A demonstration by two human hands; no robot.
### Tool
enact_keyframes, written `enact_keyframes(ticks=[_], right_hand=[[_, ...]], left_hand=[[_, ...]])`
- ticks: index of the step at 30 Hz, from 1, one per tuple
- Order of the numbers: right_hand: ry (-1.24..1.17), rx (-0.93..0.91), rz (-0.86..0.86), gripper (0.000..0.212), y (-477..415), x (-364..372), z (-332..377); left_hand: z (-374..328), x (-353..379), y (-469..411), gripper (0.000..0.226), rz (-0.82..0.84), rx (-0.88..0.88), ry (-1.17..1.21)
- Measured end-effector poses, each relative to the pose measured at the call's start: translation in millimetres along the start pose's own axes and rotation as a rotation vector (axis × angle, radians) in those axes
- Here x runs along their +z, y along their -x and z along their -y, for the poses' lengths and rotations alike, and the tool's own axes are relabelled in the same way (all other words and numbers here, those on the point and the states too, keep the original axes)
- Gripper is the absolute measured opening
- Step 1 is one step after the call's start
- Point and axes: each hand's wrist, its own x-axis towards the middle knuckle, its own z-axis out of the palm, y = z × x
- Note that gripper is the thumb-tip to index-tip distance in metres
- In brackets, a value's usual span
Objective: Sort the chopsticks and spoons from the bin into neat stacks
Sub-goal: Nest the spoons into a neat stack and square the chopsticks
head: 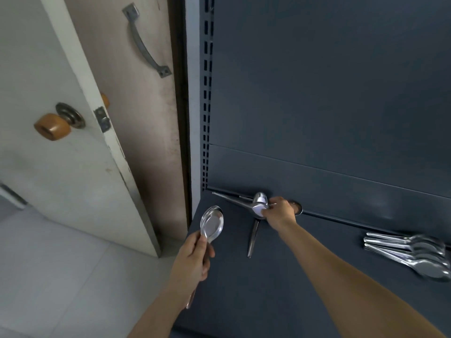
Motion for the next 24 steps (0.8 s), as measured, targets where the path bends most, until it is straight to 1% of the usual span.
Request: enact_keyframes(ticks=[1, 2, 4, 6, 9, 12, 16, 18, 20, 22, 24], right_hand=[[-0.001, 0.004, -0.009, 0.007, 0, 0, -2], [-0.025, 0.013, -0.012, 0.005, -2, 1, -6], [-0.095, 0.027, 0.023, 0.016, 3, -2, -11], [-0.117, 0.005, 0.047, 0.024, 15, -9, -13], [-0.069, -0.104, 0.056, 0.019, 30, -22, -18], [0.016, -0.230, 0.052, 0.009, 43, -36, -17], [0.242, -0.397, -0.043, 0.011, 57, -52, -16], [0.376, -0.449, -0.078, 0.015, 60, -59, -18], [0.473, -0.488, -0.090, 0.018, 64, -64, -19], [0.476, -0.525, -0.077, 0.017, 68, -66, -18], [0.463, -0.562, -0.069, 0.014, 70, -66, -15]], left_hand=[[-2, 0, 1, 0.019, -0.001, 0.010, -0.006], [-4, 0, 2, 0.019, -0.004, 0.023, -0.018], [-10, 2, 4, 0.020, -0.017, 0.064, -0.052], [-17, 5, 3, 0.022, -0.044, 0.115, -0.091], [-27, 12, -5, 0.020, -0.081, 0.138, -0.037], [-32, 19, -13, 0.021, -0.085, 0.179, 0.021], [-35, 27, -17, 0.021, -0.151, 0.308, -0.097], [-38, 32, -16, 0.018, -0.151, 0.334, -0.096], [-39, 36, -16, 0.017, -0.138, 0.325, -0.085], [-38, 38, -17, 0.017, -0.108, 0.279, -0.054], [-34, 41, -16, 0.017, -0.049, 0.187, 0.009]])
